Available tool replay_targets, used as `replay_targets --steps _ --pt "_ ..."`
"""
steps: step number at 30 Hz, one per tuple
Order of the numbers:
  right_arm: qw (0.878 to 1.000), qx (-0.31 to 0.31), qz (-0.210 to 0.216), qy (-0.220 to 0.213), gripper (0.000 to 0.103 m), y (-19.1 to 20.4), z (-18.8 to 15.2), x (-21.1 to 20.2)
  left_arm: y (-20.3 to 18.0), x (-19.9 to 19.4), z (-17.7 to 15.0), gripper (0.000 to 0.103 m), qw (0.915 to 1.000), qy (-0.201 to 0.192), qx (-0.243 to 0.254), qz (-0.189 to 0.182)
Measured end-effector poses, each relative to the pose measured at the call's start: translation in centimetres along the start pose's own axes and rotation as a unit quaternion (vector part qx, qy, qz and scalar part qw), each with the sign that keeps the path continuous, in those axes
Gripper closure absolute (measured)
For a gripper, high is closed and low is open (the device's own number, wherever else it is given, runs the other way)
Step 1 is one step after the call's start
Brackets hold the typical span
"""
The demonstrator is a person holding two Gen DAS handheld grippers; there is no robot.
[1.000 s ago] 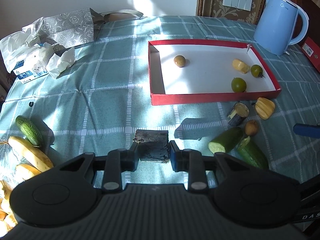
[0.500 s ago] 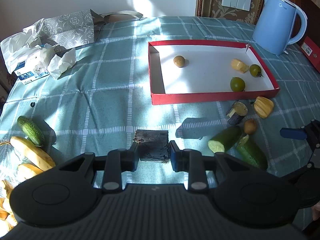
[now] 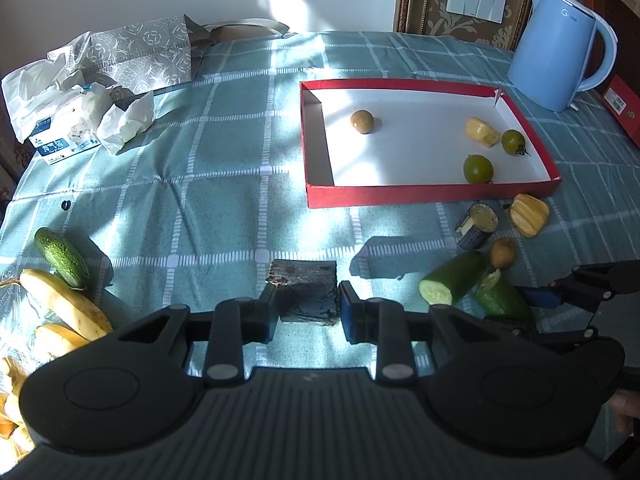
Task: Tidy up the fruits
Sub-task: 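Lift the dark chunk with the left gripper while the right gripper approaches the short cucumber, then close the right gripper on the short green cucumber piece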
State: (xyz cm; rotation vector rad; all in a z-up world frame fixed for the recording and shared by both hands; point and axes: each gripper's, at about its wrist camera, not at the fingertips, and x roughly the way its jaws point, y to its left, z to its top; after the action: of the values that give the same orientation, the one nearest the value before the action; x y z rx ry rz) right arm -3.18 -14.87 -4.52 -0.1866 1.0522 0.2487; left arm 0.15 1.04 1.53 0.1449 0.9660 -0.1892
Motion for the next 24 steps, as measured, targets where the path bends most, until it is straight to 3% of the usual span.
replay_targets --steps 14,24 --pt "1.0 0.006 0.007 -0.011 0.072 -0.2 -0.2 -1.2 -0.2 0.2 0.4 0.075 1.0 -0.003 -0.003 -0.006" --pt "0.999 0.027 -0.001 -0.038 0.072 -1.4 -0.5 -4.1 -1.2 0.1 2.9 0.075 0.9992 -0.027 0.012 -0.027"
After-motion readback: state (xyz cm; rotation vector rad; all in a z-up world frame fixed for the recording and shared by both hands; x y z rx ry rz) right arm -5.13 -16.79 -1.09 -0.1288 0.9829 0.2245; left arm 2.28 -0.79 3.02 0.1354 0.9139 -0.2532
